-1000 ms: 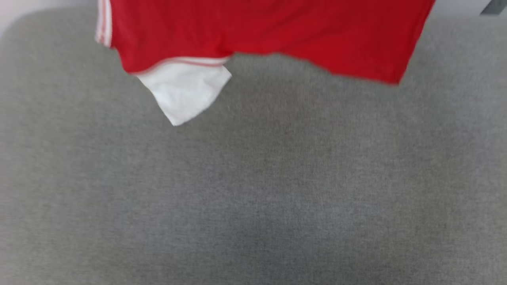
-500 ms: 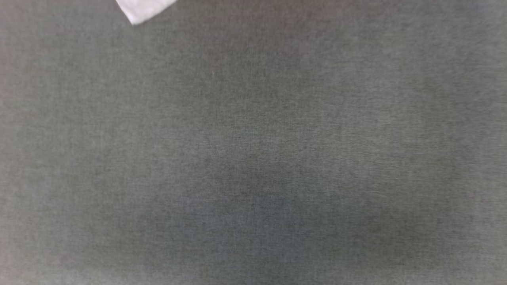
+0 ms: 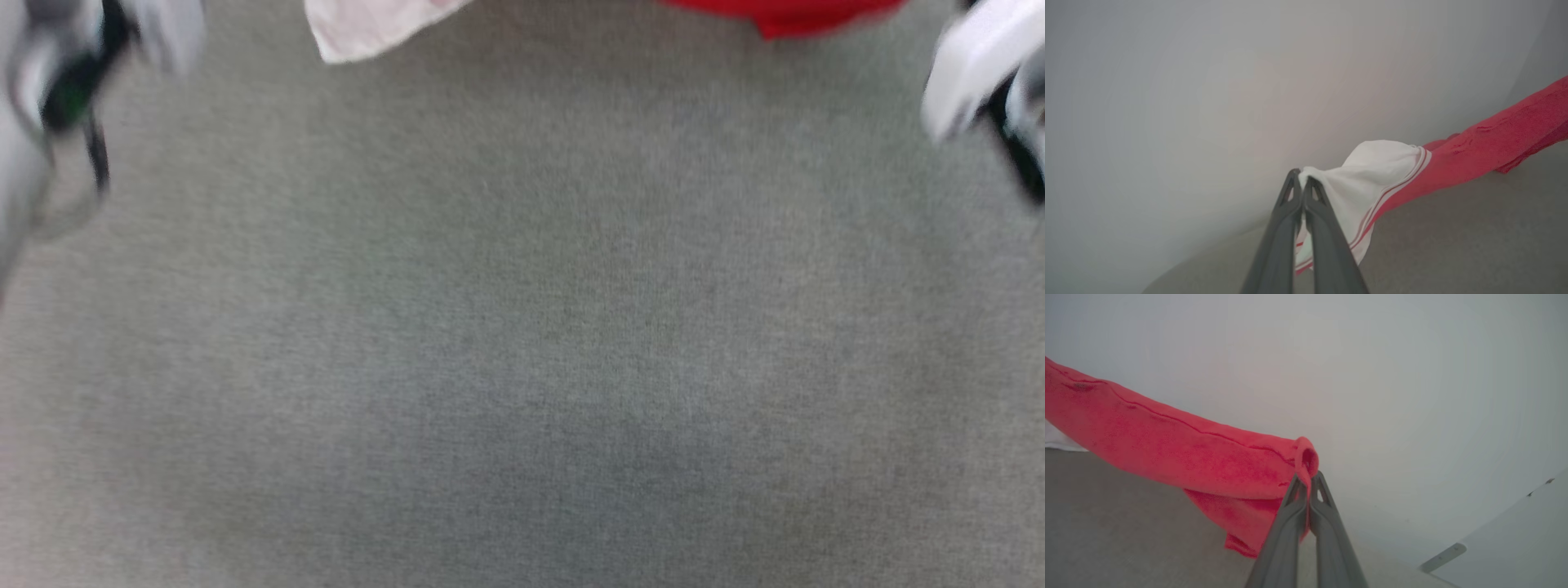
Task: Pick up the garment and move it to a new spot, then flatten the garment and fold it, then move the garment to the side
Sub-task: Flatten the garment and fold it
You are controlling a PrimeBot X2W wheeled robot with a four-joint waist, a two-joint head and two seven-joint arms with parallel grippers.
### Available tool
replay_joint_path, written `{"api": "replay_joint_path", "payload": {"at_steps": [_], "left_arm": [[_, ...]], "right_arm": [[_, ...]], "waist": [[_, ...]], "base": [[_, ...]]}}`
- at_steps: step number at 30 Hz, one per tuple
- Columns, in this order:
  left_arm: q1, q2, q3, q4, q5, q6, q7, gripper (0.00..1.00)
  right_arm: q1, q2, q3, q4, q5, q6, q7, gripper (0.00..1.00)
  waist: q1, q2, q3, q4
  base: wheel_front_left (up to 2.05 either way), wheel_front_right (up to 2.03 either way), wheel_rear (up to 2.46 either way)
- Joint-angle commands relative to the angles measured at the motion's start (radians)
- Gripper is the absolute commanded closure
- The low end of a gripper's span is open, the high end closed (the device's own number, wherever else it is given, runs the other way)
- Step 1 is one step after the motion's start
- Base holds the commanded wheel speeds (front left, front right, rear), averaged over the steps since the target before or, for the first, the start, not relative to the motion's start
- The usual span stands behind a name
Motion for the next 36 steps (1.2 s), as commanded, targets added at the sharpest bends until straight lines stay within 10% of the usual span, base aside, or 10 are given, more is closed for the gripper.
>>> {"api": "replay_joint_path", "payload": {"at_steps": [1,6,18,36], "left_arm": [[0.060,0.025,-0.010,-0.033,-0.021,-0.002,0.021,1.00],[0.305,0.161,-0.049,-0.245,-0.112,0.043,0.117,1.00],[0.807,0.470,-0.131,-0.810,-0.320,0.320,0.155,1.00],[1.104,0.582,-0.226,-1.074,-0.538,0.475,0.182,1.00]], "right_arm": [[0.058,-0.011,0.024,-0.022,0.052,-0.002,0.022,1.00],[0.259,-0.116,0.095,-0.179,0.217,-0.002,0.122,1.00],[0.790,-0.249,0.027,-0.558,0.421,-0.002,0.380,1.00],[1.308,-0.225,-0.166,-0.926,0.502,-0.002,0.786,1.00]], "waist": [[0.0000,0.0000,-0.094,0.025],[0.0000,0.0000,-0.163,0.032],[0.0000,0.0000,-0.227,0.028],[0.0000,0.0000,-0.198,0.015]], "base": [[0.00,0.00,0.00],[0.00,0.00,0.00],[0.00,0.00,0.00],[0.00,0.00,0.00]]}}
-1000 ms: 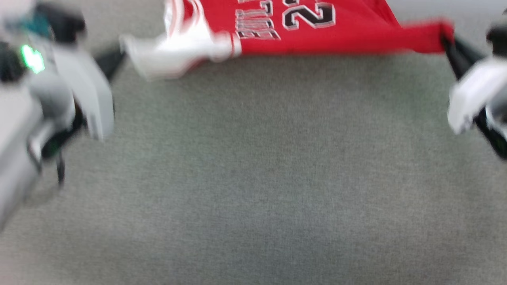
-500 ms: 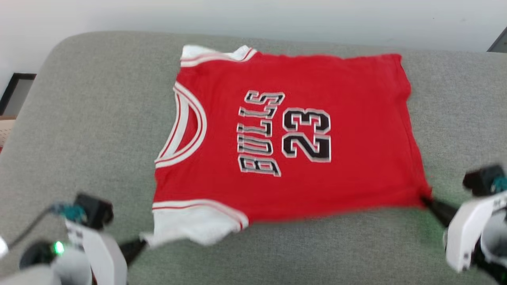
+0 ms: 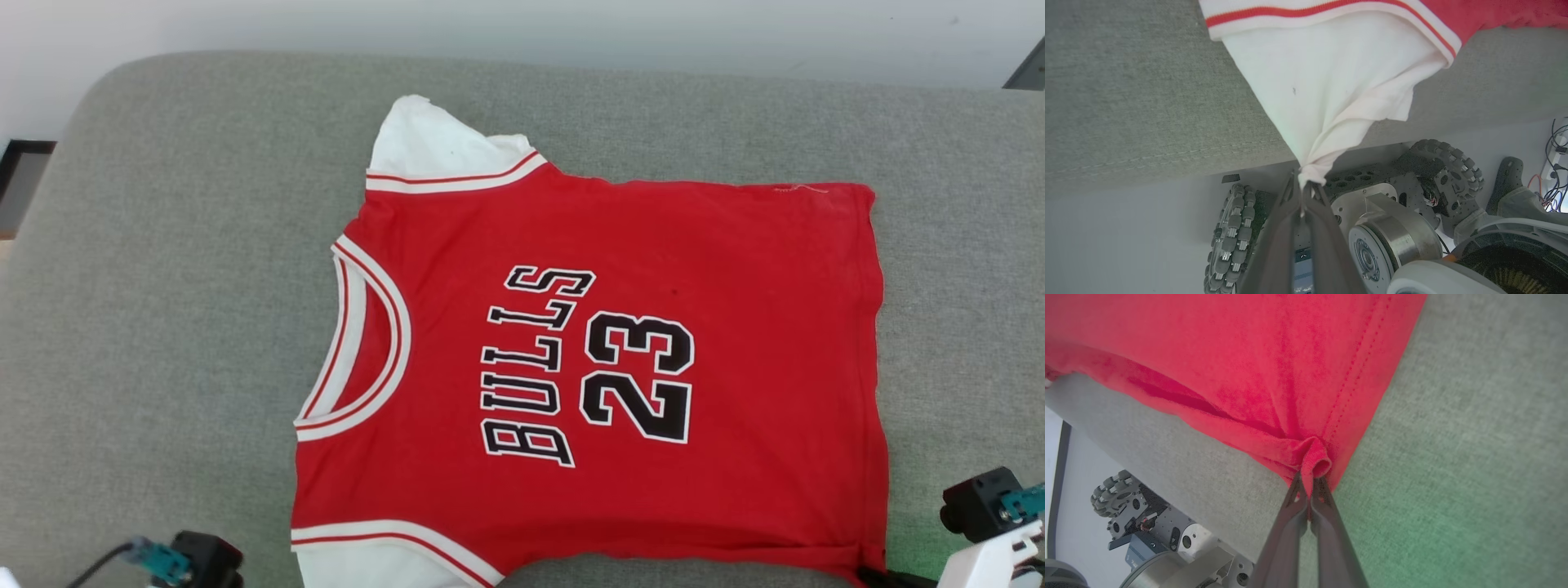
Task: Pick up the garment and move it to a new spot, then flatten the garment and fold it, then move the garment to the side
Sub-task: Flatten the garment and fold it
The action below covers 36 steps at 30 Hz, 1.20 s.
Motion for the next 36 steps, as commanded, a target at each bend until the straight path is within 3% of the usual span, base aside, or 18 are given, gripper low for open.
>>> {"api": "replay_joint_path", "payload": {"at_steps": [1,9,15,20,26,32,36], "left_arm": [[0.008,0.015,0.005,-0.007,0.000,0.006,-0.008,1.00],[-0.106,0.110,0.081,-0.060,0.103,0.025,-0.032,1.00],[-0.275,0.121,0.161,-0.035,0.221,-0.029,0.033,1.00],[-0.428,0.029,0.195,0.099,0.305,-0.137,0.119,1.00],[-0.559,-0.151,0.168,0.351,0.373,-0.272,0.190,1.00],[-0.602,-0.294,0.119,0.597,0.387,-0.365,0.235,1.00],[-0.607,-0.363,0.095,0.731,0.371,-0.402,0.264,1.00]], "right_arm": [[0.033,0.006,-0.012,-0.010,0.004,-0.002,0.021,1.00],[-0.019,0.031,-0.098,-0.107,-0.038,-0.002,0.036,1.00],[-0.156,0.053,-0.109,-0.106,-0.085,-0.002,0.028,1.00],[-0.303,0.061,-0.063,-0.020,-0.122,-0.002,0.023,1.00],[-0.450,0.091,0.015,0.138,-0.139,-0.002,-0.007,1.00],[-0.538,0.112,0.106,0.286,-0.114,-0.002,-0.035,1.00],[-0.575,0.113,0.158,0.348,-0.097,-0.002,-0.056,1.00]], "waist": [[0.0000,-0.0001,0.003,-0.003],[0.0000,-0.0001,0.013,-0.014],[0.0000,-0.0001,0.026,-0.035],[0.0000,-0.0001,0.048,-0.049],[0.0000,-0.0001,0.069,-0.060],[0.0000,-0.0001,0.077,-0.075],[0.0000,-0.0001,0.081,-0.081]], "base": [[0.00,0.00,0.00],[0.00,0.00,0.00],[0.00,0.00,0.00],[0.00,0.00,0.00],[0.00,0.00,0.00],[0.00,0.00,0.00],[0.00,0.00,0.00]]}}
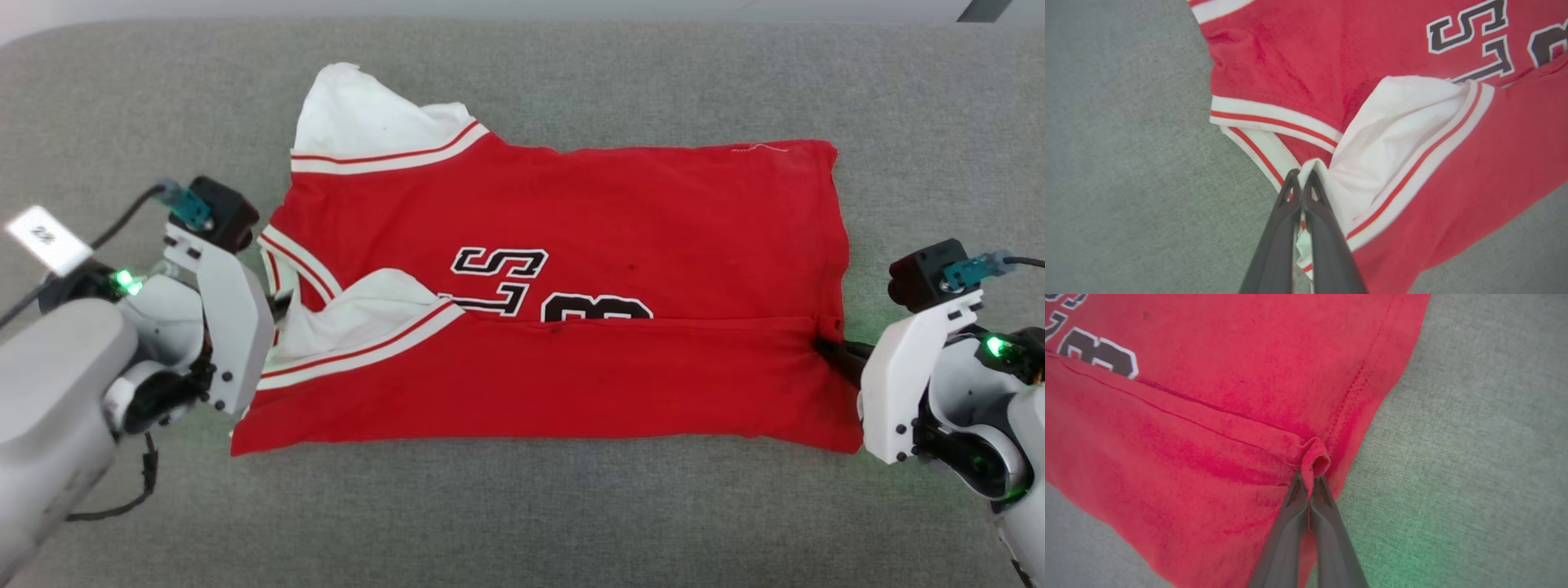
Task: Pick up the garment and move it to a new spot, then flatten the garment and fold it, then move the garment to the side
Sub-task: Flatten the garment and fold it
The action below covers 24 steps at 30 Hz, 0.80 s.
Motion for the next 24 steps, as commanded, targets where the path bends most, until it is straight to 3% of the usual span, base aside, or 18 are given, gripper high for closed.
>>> {"api": "replay_joint_path", "payload": {"at_steps": [1,9,11,12,14,15,16,17,20,24], "left_arm": [[-0.007,-0.027,-0.011,0.053,-0.010,-0.011,0.017,1.00],[-0.015,-0.133,-0.039,0.245,-0.038,-0.038,0.077,1.00],[-0.027,-0.150,-0.034,0.280,-0.045,-0.040,0.084,0.78],[-0.027,-0.150,-0.034,0.280,-0.045,-0.040,0.084,0.78],[-0.037,-0.159,-0.024,0.295,-0.055,-0.044,0.074,0.58],[-0.043,-0.161,-0.021,0.294,-0.053,-0.048,0.068,0.37],[-0.051,-0.158,-0.019,0.290,-0.047,-0.052,0.058,0.11],[-0.054,-0.153,-0.016,0.289,-0.047,-0.054,0.050,0.00],[-0.051,-0.130,0.001,0.269,-0.060,-0.061,0.018,0.00],[-0.042,-0.108,0.004,0.240,-0.062,-0.039,0.023,0.00]], "right_arm": [[-0.018,0.001,0.028,0.027,0.012,-0.002,-0.007,1.00],[-0.072,-0.001,0.090,0.113,0.045,-0.002,-0.024,1.00],[-0.081,0.002,0.098,0.127,0.051,-0.002,-0.028,1.00],[-0.081,0.002,0.098,0.127,0.051,-0.002,-0.028,1.00],[-0.092,-0.003,0.102,0.135,0.054,-0.002,-0.034,0.96],[-0.096,-0.006,0.103,0.132,0.057,-0.002,-0.042,0.63],[-0.097,-0.009,0.104,0.127,0.062,-0.002,-0.050,0.39],[-0.095,-0.013,0.101,0.125,0.065,-0.002,-0.060,0.00],[-0.066,-0.031,0.083,0.113,0.076,-0.002,-0.089,0.00],[-0.037,-0.047,0.055,0.090,0.065,-0.002,-0.122,0.00]], "waist": [[0.0000,0.0000,0.002,-0.003],[0.0000,0.0000,0.002,-0.001],[0.0000,0.0000,-0.002,-0.002],[0.0000,0.0000,-0.002,-0.002],[0.0000,0.0000,-0.008,-0.002],[0.0000,0.0000,-0.012,-0.002],[0.0000,0.0000,-0.016,-0.001],[0.0000,0.0000,-0.022,0.001],[0.0000,0.0000,-0.049,0.009],[0.0000,0.0000,-0.066,0.018]], "base": [[0.00,0.00,0.00],[0.00,0.00,0.00],[0.00,0.00,0.00],[0.00,0.00,0.00],[0.00,0.00,0.00],[0.00,0.00,0.00],[0.00,0.00,0.00],[0.00,0.00,0.00],[0.00,0.00,0.00],[0.00,0.00,0.00]]}}
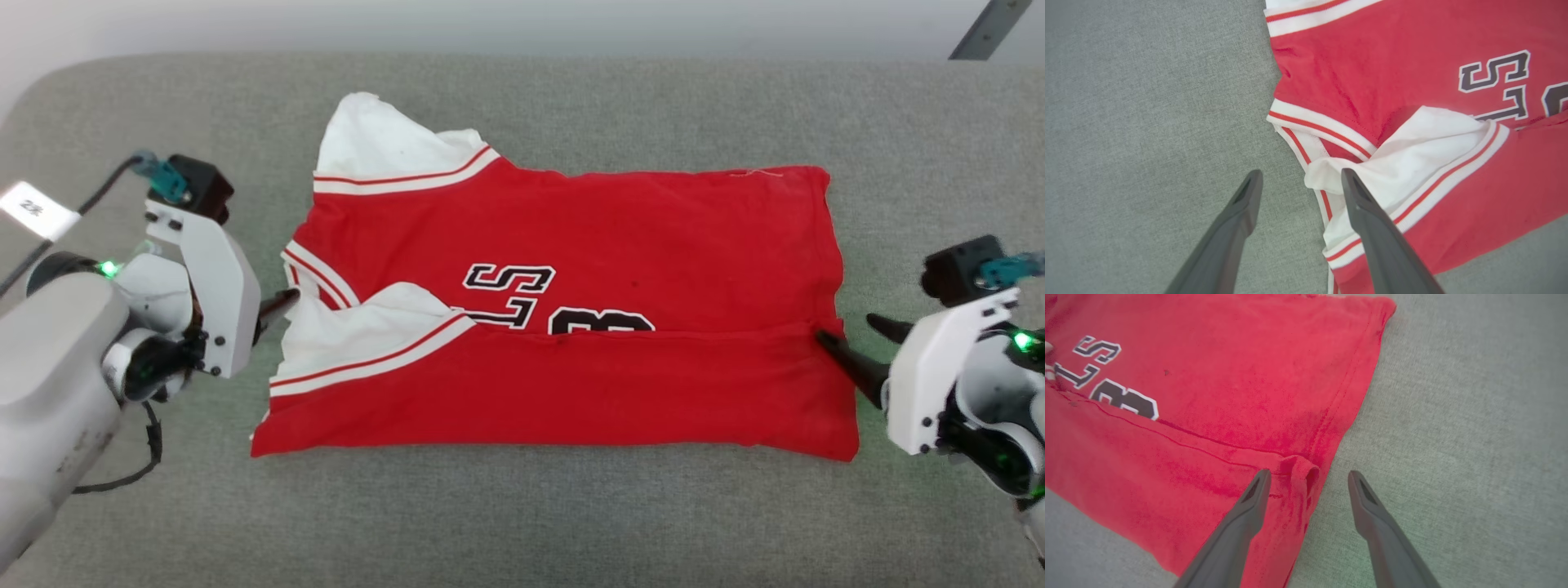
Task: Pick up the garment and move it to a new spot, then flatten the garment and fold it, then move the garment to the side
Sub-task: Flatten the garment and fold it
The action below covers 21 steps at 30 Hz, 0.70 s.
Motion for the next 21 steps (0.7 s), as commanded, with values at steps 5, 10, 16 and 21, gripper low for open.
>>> {"api": "replay_joint_path", "payload": {"at_steps": [5,10,16,21], "left_arm": [[0.035,0.035,0.021,-0.084,-0.050,0.074,0.046,0.00],[0.080,0.075,0.018,-0.217,-0.103,0.162,0.131,0.00],[0.137,0.117,0.018,-0.362,-0.171,0.266,0.206,0.00],[0.173,0.138,0.009,-0.400,-0.193,0.327,0.240,0.00]], "right_arm": [[0.077,-0.002,-0.094,-0.055,-0.046,-0.002,-0.105,0.00],[0.159,0.044,-0.229,-0.108,-0.134,-0.002,-0.230,0.00],[0.255,0.144,-0.369,-0.219,-0.247,-0.002,-0.316,0.00],[0.316,0.233,-0.446,-0.308,-0.321,-0.002,-0.353,0.00]], "waist": [[0.0000,0.0000,-0.036,0.022],[0.0000,0.0000,-0.055,0.030],[0.0000,0.0000,-0.059,0.021],[0.0000,0.0000,-0.052,0.001]], "base": [[0.00,0.00,0.00],[0.00,0.00,0.00],[0.00,0.00,0.00],[0.00,0.00,0.00]]}}
